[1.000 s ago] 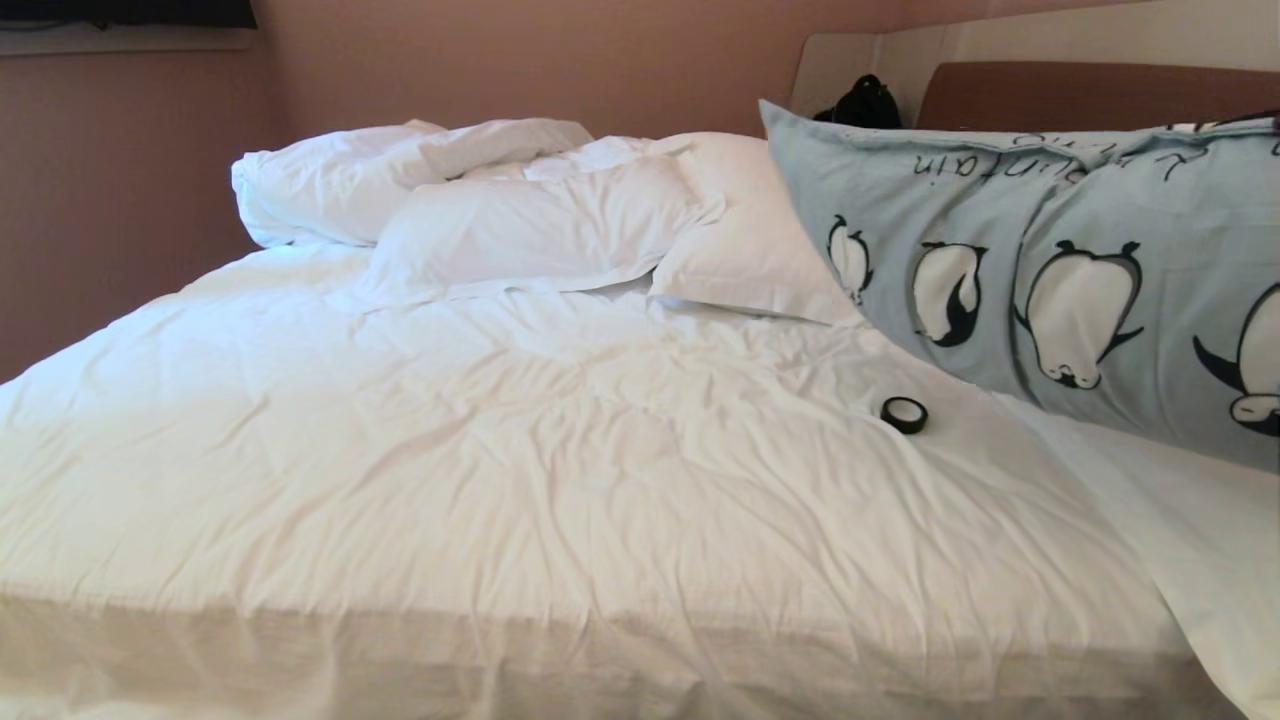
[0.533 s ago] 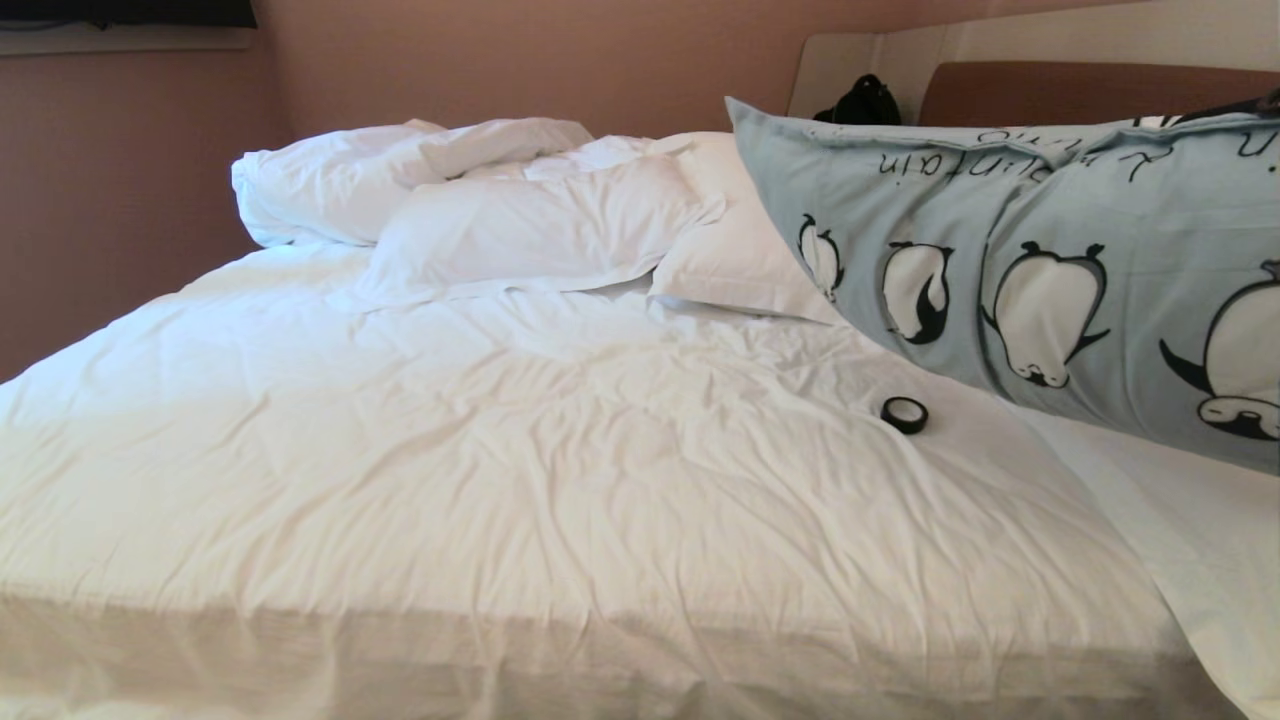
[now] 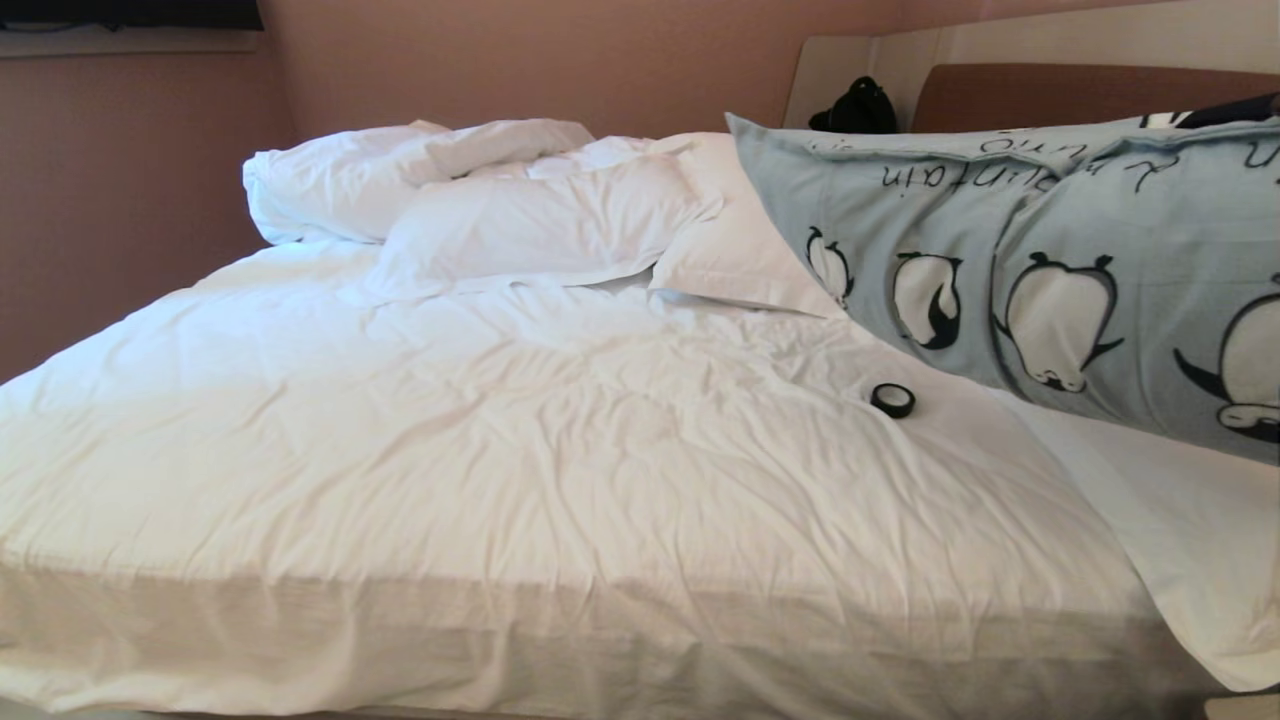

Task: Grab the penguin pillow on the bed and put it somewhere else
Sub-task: Pick up the pillow, then move to the foot of the bed

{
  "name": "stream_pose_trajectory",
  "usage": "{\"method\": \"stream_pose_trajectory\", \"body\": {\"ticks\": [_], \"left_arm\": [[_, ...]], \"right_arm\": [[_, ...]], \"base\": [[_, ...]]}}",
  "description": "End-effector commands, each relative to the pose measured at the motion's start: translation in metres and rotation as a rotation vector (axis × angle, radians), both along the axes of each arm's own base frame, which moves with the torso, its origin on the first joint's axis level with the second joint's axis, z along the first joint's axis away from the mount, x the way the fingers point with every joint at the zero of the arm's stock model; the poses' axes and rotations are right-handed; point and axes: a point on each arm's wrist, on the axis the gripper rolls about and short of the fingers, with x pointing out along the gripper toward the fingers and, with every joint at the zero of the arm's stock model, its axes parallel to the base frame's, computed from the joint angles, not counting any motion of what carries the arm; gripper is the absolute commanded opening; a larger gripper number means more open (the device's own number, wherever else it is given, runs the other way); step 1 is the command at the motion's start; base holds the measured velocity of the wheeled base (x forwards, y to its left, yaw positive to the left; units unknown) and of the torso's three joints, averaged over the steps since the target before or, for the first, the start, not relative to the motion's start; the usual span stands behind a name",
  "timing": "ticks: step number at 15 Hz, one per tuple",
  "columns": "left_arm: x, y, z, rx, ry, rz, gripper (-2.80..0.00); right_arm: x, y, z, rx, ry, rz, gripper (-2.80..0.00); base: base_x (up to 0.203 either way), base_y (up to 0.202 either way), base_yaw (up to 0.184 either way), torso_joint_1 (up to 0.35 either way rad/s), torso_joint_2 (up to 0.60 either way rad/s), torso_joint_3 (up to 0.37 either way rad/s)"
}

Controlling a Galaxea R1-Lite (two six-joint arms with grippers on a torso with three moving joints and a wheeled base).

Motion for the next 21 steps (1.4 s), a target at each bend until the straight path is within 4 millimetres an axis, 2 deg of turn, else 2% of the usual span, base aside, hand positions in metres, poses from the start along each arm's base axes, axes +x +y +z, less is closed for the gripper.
{"method": "stream_pose_trajectory", "body": {"ticks": [1, 8, 21], "left_arm": [[0.0001, 0.0000, -0.0004, 0.000, 0.001, 0.000, -2.80], [0.0001, 0.0000, -0.0004, 0.000, 0.001, 0.000, -2.80], [0.0001, 0.0000, -0.0004, 0.000, 0.001, 0.000, -2.80]], "right_arm": [[-0.0005, 0.0003, -0.0003, 0.005, 0.003, 0.003, -2.80], [0.0000, 0.0002, -0.0018, 0.003, 0.009, 0.005, -2.80], [0.0035, -0.0005, -0.0046, -0.002, -0.012, 0.003, -2.80]], "base": [[0.000, 0.000, 0.000, 0.000, 0.00, 0.000], [0.000, 0.011, 0.001, 0.000, 0.00, 0.000], [0.000, 0.191, 0.001, 0.003, 0.00, 0.002]]}}
